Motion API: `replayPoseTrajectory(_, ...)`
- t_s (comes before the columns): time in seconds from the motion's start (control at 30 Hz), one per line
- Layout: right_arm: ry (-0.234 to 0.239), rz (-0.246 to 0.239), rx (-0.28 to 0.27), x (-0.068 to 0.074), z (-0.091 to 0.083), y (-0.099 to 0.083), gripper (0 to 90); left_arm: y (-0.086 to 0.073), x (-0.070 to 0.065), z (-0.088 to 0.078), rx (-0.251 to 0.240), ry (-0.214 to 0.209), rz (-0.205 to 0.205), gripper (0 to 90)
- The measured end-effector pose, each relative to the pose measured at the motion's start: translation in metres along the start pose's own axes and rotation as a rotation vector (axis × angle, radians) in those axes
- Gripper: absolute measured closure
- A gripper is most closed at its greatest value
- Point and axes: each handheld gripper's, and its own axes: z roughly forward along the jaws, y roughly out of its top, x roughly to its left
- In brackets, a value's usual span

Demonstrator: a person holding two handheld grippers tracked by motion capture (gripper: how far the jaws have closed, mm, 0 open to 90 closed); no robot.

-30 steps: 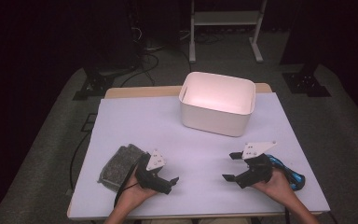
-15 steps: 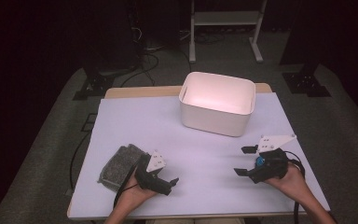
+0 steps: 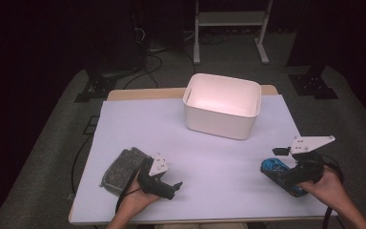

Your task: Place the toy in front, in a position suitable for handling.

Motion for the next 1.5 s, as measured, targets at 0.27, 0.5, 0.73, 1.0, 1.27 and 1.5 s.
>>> replayPoseTrajectory(0.27, -0.038, 0.044, 0.044, -0.015, -0.004, -0.022, 16.1, 0.0, 0.0, -0.001, 0.005, 0.003, 0.003, 0.0)
replayPoseTrajectory(0.5, -0.052, 0.065, 0.067, -0.023, -0.007, -0.038, 16.1, 0.0, 0.001, 0.001, 0.013, 0.003, 0.013, 0.0)
replayPoseTrajectory(0.73, -0.055, 0.07, 0.108, -0.027, -0.006, -0.052, 16.1, 0.0, 0.001, 0.001, 0.008, 0.002, 0.004, 0.0)
replayPoseTrajectory(1.0, -0.058, 0.091, 0.142, -0.033, 0.004, -0.065, 15.2, -0.001, 0.001, 0.001, 0.012, -0.001, 0.005, 0.0)
replayPoseTrajectory(1.27, -0.054, 0.102, 0.174, -0.038, 0.012, -0.071, 15.2, 0.0, 0.001, -0.001, 0.006, 0.0, 0.006, 0.0)
replayPoseTrajectory(1.5, -0.056, 0.099, 0.2, -0.037, 0.02, -0.076, 15.2, 0.0, 0.001, 0.0, 0.011, -0.003, 0.012, 0.0)
